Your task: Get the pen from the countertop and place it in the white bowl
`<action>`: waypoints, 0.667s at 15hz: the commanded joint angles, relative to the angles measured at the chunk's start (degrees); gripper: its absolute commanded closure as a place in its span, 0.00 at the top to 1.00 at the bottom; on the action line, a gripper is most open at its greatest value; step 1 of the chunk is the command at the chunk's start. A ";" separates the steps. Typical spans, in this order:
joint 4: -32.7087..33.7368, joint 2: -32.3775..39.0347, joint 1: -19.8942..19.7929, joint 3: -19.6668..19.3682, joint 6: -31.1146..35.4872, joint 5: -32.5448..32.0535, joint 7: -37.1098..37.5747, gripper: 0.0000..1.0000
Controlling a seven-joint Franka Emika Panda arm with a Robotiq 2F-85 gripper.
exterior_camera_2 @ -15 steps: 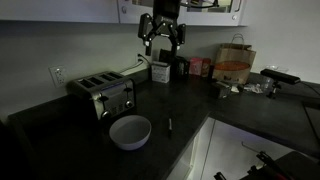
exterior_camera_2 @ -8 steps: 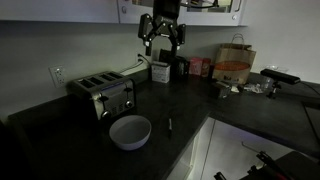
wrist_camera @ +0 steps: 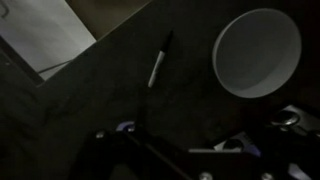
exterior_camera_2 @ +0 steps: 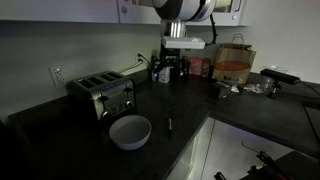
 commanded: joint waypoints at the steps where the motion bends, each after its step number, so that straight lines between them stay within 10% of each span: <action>1: 0.03 7.12 -0.15 -1.59 8.54 -3.12 9.55 1.00; 10: 2.36 24.40 1.48 -7.02 16.82 -0.54 12.76 1.00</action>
